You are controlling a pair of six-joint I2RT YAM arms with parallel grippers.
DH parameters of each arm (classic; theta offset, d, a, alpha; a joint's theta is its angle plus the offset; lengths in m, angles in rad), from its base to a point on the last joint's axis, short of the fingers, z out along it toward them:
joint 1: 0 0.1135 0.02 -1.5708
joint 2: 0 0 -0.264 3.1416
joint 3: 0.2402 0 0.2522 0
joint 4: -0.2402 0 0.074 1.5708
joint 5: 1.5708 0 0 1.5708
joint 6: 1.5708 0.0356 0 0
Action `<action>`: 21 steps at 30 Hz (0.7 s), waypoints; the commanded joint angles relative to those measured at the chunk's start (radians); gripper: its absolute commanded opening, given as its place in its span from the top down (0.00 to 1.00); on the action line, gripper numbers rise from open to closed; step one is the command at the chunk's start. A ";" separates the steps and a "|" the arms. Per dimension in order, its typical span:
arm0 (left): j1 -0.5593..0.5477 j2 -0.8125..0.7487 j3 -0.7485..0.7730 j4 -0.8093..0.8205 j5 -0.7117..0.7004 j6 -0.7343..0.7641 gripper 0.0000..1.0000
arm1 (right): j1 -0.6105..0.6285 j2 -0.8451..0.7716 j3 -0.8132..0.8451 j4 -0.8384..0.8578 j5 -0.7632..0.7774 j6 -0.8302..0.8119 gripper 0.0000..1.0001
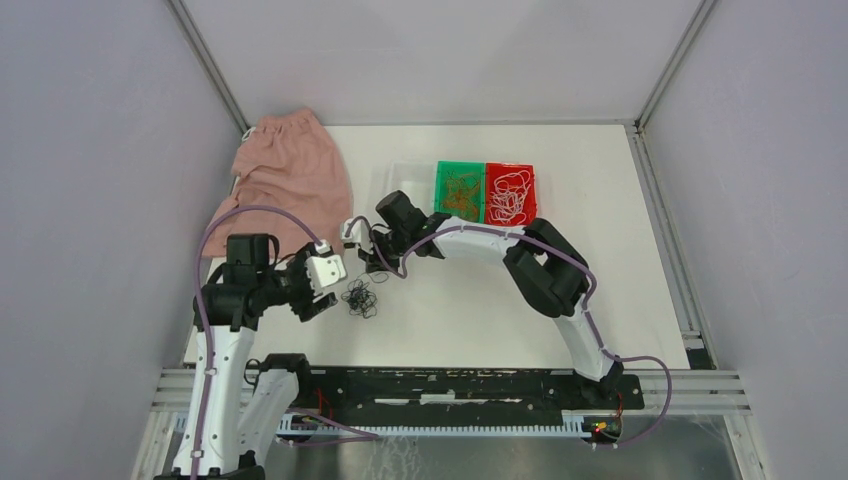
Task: Untangle the cables
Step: Untie the cable.
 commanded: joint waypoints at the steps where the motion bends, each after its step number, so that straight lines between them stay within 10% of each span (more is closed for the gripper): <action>1: 0.008 -0.016 0.009 -0.011 0.053 0.070 0.25 | 0.003 -0.084 -0.008 0.082 -0.012 0.020 1.00; 4: 0.007 -0.021 0.002 -0.006 0.067 0.069 0.25 | 0.002 -0.144 -0.065 0.108 -0.006 0.022 0.99; 7: 0.007 -0.024 0.003 -0.002 0.078 0.071 0.25 | 0.003 -0.177 -0.094 0.087 -0.005 -0.024 0.60; 10: 0.007 -0.022 0.011 -0.004 0.087 0.075 0.25 | 0.003 -0.165 -0.074 0.011 -0.014 -0.109 0.43; 21: 0.006 -0.037 0.012 -0.004 0.092 0.074 0.25 | 0.005 -0.035 0.055 -0.041 -0.094 -0.224 0.37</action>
